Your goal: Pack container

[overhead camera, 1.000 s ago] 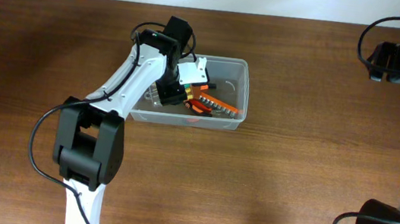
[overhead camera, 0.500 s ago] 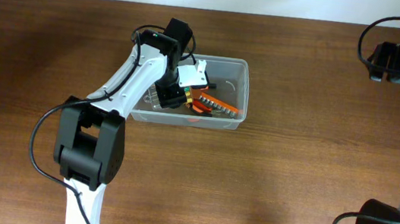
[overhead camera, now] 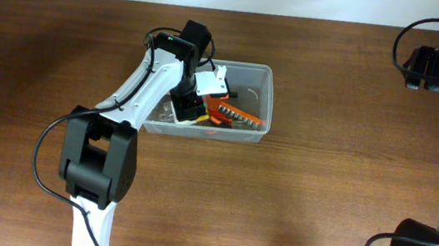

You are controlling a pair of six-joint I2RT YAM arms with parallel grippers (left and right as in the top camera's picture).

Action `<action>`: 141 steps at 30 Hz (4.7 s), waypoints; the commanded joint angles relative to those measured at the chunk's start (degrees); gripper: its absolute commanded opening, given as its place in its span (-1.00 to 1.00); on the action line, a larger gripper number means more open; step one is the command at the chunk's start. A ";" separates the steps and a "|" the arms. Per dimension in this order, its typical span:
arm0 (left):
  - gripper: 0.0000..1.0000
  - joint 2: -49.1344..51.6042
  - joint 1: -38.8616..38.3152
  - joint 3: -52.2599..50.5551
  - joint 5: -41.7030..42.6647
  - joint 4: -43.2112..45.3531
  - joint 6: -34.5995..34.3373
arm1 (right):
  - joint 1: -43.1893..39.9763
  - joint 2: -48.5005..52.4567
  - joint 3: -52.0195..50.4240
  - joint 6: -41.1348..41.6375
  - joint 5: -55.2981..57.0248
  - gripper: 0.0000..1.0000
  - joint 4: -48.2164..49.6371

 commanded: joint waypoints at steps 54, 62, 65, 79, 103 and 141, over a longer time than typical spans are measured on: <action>0.99 -86.82 26.14 -57.09 2.51 26.80 -30.82 | 20.41 -45.99 -55.91 -5.51 2.80 0.97 14.45; 0.99 -103.67 26.14 -67.34 2.47 29.09 -30.80 | 23.63 -67.65 -71.82 -2.34 6.84 0.97 16.15; 0.98 -105.63 26.14 -67.41 2.51 28.11 -30.80 | 23.63 -73.66 -75.43 -2.32 6.82 0.97 15.39; 0.99 -105.70 25.81 -67.41 2.12 23.43 -30.80 | 23.63 -76.02 -75.97 -2.34 6.80 0.97 13.14; 0.99 -105.70 25.81 -67.41 2.10 6.10 -30.80 | 23.61 -80.70 -76.00 -2.75 9.86 0.98 13.11; 0.99 -105.70 25.81 -67.41 2.10 6.10 -30.80 | 19.76 -104.24 -128.45 -2.36 15.58 0.97 81.64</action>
